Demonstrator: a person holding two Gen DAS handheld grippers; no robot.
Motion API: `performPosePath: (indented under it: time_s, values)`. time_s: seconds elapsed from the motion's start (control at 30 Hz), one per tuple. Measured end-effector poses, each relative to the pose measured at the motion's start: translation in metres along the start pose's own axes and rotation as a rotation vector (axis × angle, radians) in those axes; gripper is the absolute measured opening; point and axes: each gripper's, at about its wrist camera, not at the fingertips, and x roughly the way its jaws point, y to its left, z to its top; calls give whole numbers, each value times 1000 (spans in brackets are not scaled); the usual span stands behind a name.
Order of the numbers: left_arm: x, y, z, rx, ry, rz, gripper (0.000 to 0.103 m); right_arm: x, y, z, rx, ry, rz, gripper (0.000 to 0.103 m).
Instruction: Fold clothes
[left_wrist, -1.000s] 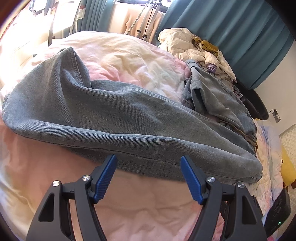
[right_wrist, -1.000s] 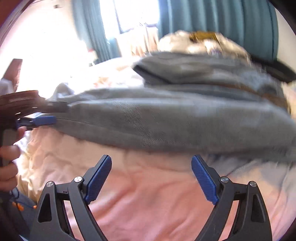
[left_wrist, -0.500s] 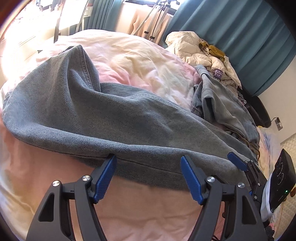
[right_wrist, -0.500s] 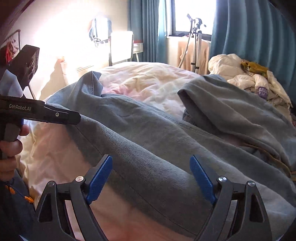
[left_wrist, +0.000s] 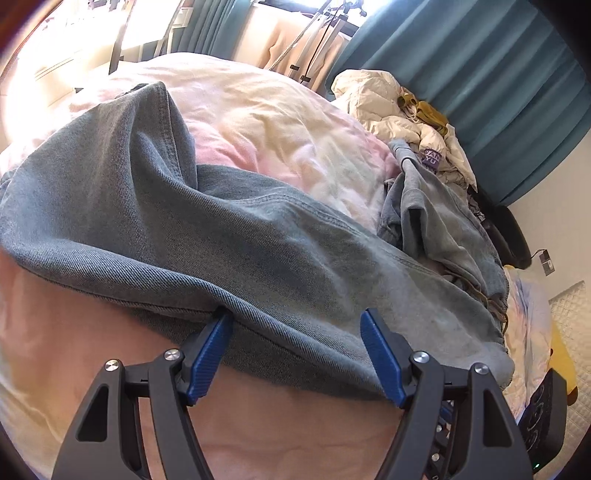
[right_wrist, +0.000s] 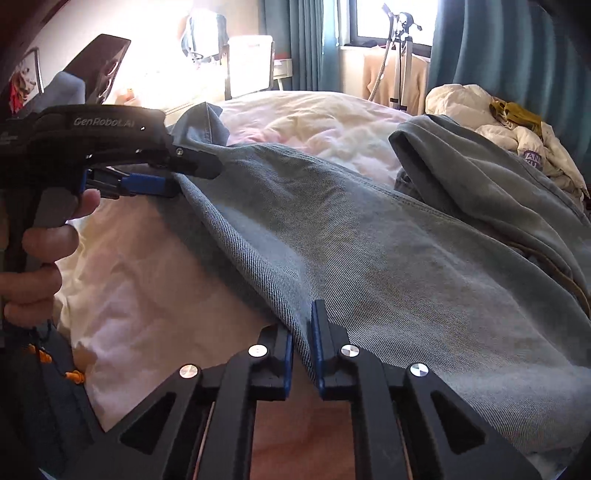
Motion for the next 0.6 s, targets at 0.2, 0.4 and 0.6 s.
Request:
performPosePath:
  time_s: [0.2,0.4,0.6]
  values:
    - [-27,10,3,-53,-57,-26,73,17,10,-23,56,94,-36,8]
    - [-76,59,12,-237,-182,9,73,21,-11,-31,206,80,45,8]
    - [-95,148,20,-531,-212,96,73,19,-19,-32,246,75,74,8]
